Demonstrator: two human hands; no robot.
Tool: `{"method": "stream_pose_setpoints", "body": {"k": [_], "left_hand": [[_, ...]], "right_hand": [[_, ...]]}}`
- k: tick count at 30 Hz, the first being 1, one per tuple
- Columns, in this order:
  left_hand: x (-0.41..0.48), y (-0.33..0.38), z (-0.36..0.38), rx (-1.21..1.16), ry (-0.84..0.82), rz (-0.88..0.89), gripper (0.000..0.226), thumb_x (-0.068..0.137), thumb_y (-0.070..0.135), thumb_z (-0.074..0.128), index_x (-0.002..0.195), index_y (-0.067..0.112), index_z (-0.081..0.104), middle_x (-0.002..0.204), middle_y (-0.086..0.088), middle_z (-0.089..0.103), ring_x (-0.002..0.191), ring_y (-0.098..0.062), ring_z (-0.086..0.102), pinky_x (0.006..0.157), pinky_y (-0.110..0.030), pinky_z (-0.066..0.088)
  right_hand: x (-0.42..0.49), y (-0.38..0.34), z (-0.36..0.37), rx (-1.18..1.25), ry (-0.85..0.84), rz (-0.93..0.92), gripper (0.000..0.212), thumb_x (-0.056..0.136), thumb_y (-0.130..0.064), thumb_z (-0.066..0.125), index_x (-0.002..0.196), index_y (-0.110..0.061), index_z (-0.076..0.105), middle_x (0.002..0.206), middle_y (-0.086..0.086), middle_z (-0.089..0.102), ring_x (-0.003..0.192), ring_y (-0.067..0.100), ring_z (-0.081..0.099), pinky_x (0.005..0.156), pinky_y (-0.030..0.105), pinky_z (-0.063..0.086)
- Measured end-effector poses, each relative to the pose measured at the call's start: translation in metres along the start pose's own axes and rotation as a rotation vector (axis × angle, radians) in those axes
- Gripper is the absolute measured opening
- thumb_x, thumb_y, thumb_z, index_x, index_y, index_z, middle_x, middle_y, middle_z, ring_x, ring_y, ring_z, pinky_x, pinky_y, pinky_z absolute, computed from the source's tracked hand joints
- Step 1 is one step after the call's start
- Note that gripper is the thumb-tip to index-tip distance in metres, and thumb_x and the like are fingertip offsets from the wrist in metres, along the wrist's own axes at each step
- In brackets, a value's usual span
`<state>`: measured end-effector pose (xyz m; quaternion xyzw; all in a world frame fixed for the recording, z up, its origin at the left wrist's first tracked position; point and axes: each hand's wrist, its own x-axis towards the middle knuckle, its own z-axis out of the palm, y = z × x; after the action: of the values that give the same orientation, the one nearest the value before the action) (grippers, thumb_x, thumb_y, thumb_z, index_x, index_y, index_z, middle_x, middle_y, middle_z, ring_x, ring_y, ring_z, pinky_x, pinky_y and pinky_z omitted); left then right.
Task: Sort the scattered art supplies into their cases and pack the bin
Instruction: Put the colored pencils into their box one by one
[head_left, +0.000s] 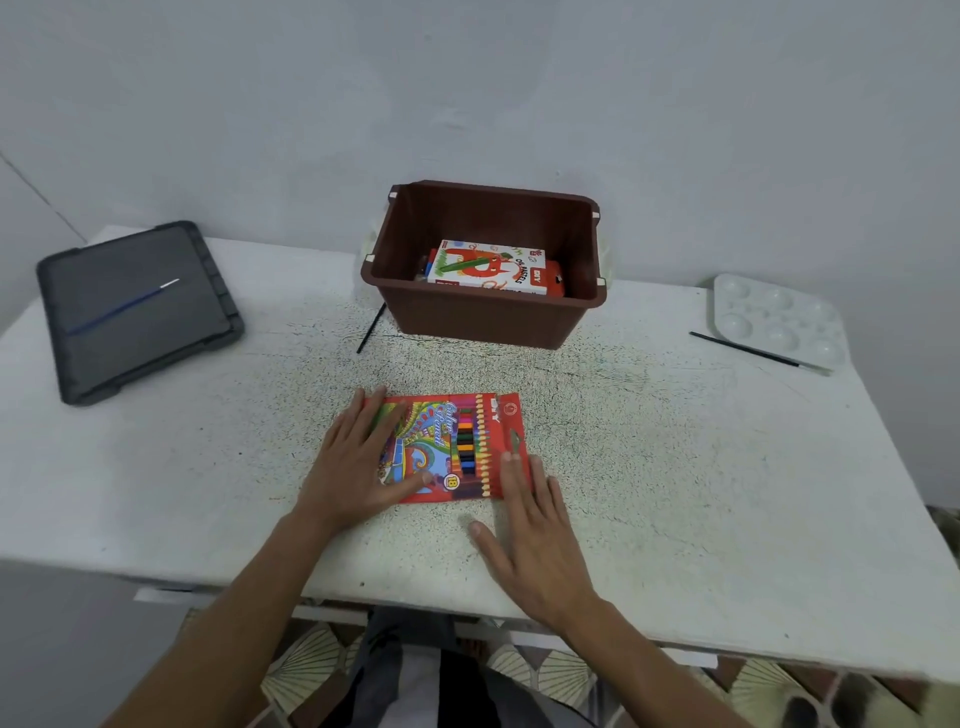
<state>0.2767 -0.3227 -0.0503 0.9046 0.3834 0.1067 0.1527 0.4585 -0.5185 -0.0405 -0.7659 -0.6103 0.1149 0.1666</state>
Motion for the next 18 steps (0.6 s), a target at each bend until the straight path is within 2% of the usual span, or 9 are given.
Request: {"method": "stream_pose_setpoints", "body": {"k": [7, 11, 15, 18], "left_hand": [[0.0, -0.001, 0.0, 0.007, -0.006, 0.001, 0.1, 0.076, 0.086, 0.042, 0.156, 0.03, 0.018, 0.165, 0.005, 0.003, 0.152, -0.02, -0.004, 0.117, -0.044, 0.007], [0.0, -0.001, 0.001, 0.026, -0.004, 0.014, 0.1, 0.077, 0.086, 0.04, 0.156, 0.029, 0.019, 0.165, 0.004, 0.003, 0.152, -0.019, -0.005, 0.118, -0.044, 0.008], [0.0, 0.0, 0.0, 0.029, -0.002, 0.021, 0.1, 0.077, 0.086, 0.04, 0.156, 0.027, 0.021, 0.165, 0.002, 0.005, 0.152, -0.02, -0.004, 0.118, -0.045, 0.009], [-0.001, 0.0, -0.001, 0.023, -0.005, 0.021, 0.101, 0.076, 0.086, 0.039, 0.156, 0.027, 0.021, 0.165, 0.002, 0.006, 0.152, -0.021, -0.003, 0.118, -0.047, 0.01]], "right_hand": [[-0.015, -0.003, 0.009, -0.149, 0.03, -0.042, 0.079, 0.1, -0.062, 0.031, 0.157, -0.012, 0.008, 0.162, 0.018, 0.014, 0.15, 0.035, 0.011, 0.116, 0.05, 0.016], [-0.012, -0.006, 0.009, -0.146, 0.034, -0.021, 0.077, 0.099, -0.064, 0.031, 0.158, -0.018, 0.01, 0.162, 0.019, 0.013, 0.15, 0.037, 0.008, 0.116, 0.049, 0.016], [-0.001, -0.002, 0.004, -0.135, 0.035, -0.004, 0.076, 0.099, -0.064, 0.03, 0.158, -0.024, 0.004, 0.162, 0.019, 0.013, 0.15, 0.037, 0.005, 0.119, 0.053, 0.02], [0.013, -0.004, 0.002, -0.122, -0.007, -0.004, 0.075, 0.099, -0.068, 0.024, 0.157, -0.028, -0.003, 0.164, 0.016, 0.001, 0.151, 0.033, -0.005, 0.121, 0.052, 0.012]]}}
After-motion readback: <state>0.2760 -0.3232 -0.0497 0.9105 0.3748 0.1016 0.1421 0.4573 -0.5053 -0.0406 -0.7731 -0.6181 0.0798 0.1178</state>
